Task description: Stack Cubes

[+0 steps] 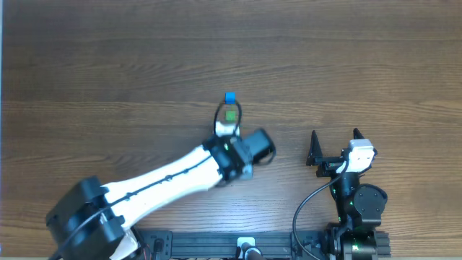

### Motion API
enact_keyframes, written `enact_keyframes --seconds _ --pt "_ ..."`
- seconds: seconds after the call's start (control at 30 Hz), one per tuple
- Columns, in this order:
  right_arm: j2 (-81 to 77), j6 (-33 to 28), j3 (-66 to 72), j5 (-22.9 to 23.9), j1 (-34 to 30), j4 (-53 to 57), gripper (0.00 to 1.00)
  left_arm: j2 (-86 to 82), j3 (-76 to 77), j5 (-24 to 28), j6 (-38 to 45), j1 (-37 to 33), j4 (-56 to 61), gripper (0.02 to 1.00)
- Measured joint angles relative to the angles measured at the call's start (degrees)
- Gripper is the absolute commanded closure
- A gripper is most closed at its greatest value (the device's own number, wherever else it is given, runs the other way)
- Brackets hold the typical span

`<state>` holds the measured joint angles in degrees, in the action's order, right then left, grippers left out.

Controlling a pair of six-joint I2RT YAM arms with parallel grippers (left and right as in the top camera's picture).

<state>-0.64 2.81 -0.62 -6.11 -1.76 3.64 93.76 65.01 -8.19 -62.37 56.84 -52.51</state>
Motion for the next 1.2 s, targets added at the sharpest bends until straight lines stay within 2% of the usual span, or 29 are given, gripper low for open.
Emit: enact_keyframes --seconds 0.17,0.33,1.2 --pt "0.02 -0.02 0.0 -0.02 0.0 0.0 0.007 1.49 13.35 -0.44 4.39 -5.88 -5.68 0.978" --pt "0.02 0.0 0.0 -0.02 0.0 0.0 0.007 7.98 15.1 0.9 8.26 -10.93 -5.79 0.976" --pt "0.02 0.02 0.0 -0.02 0.0 0.0 0.007 17.9 15.1 2.38 14.93 -12.55 -0.98 0.978"
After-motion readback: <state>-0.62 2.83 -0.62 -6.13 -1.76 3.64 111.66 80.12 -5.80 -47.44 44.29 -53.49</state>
